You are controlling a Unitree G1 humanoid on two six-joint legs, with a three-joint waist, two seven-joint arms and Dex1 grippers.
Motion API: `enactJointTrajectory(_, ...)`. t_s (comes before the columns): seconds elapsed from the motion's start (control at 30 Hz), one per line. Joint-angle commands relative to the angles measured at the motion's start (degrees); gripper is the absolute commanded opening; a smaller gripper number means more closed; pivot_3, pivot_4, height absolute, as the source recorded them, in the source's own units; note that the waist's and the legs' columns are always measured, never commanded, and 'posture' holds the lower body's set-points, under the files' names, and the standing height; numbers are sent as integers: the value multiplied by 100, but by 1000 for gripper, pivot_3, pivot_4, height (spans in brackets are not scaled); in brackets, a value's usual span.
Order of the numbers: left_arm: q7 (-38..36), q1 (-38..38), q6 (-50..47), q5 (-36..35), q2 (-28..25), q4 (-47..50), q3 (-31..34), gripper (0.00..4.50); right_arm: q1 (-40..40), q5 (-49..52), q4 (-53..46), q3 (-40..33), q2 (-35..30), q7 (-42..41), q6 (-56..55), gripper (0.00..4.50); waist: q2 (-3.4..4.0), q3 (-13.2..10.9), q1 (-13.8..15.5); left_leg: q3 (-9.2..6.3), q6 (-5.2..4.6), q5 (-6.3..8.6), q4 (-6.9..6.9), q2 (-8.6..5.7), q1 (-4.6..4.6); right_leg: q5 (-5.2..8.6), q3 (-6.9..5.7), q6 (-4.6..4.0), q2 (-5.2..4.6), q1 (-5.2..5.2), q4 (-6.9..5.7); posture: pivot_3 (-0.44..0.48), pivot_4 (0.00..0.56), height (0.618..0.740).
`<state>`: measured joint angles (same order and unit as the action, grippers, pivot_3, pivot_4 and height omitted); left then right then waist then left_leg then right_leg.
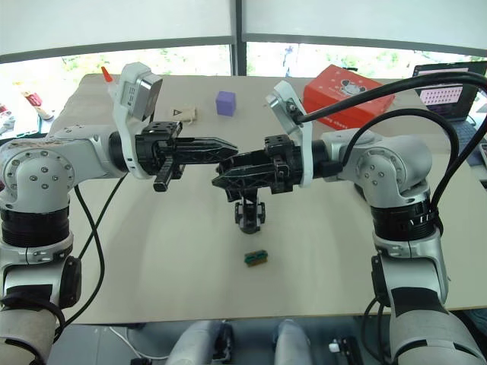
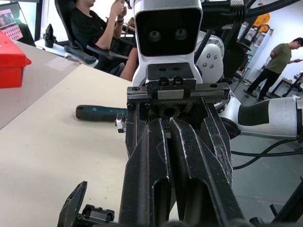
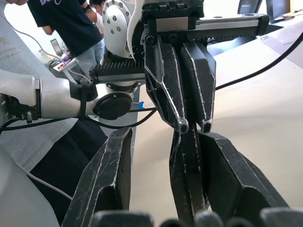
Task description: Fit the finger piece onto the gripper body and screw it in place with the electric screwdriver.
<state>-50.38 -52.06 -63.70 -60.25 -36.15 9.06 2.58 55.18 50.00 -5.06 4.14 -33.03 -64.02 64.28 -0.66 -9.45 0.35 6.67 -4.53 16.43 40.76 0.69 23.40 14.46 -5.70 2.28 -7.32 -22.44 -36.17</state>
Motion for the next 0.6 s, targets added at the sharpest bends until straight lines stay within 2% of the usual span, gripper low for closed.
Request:
enactJointTrajectory(0.03, -90, -63, 131, 60, -47, 47, 143, 0, 82, -23, -51, -63, -65, -115, -155, 2308, 0, 0, 0, 0, 0, 0, 0, 0, 0, 0, 0, 0, 0, 0, 0, 0, 150, 740)
enactJointTrajectory(0.27, -153, -108, 133, 133, -11, -17, 152, 0, 97, -149, -34, -57, -92, -200, -165, 2308, 0, 0, -1, 0, 0, 0, 0, 0, 0, 0, 0, 0, 0, 0, 0, 0, 150, 740)
enactJointTrajectory(0.37, -176, -112, 122, 143, 13, -19, 158, 0, 95, -217, -43, -37, -93, -237, -228, 1469, 0, 0, -1, 0, 0, 0, 0, 0, 0, 0, 0, 0, 0, 0, 0, 0, 150, 740)
enactJointTrajectory(0.47, -194, -135, 112, 161, 37, -29, 152, 0, 109, -253, -34, -43, -70, -243, -254, 424, 0, 0, -1, 0, 0, 0, 0, 0, 0, 0, 0, 0, 0, 0, 0, 0, 150, 740)
enactJointTrajectory(0.5, -195, -144, 108, 167, 44, -39, 153, 0, 118, -258, -32, -50, -54, -240, -256, 293, 0, 0, -2, 0, 0, 0, 0, 0, 0, 0, 0, 0, 0, 0, 0, 0, 150, 740)
enactJointTrajectory(0.6, -194, -192, 103, 190, 63, -85, 146, 0, 168, -255, 1, -84, -6, -248, -247, 297, 0, 0, -5, 0, 0, 0, 0, 0, 0, 0, 0, 0, 0, -1, 0, 0, 150, 740)
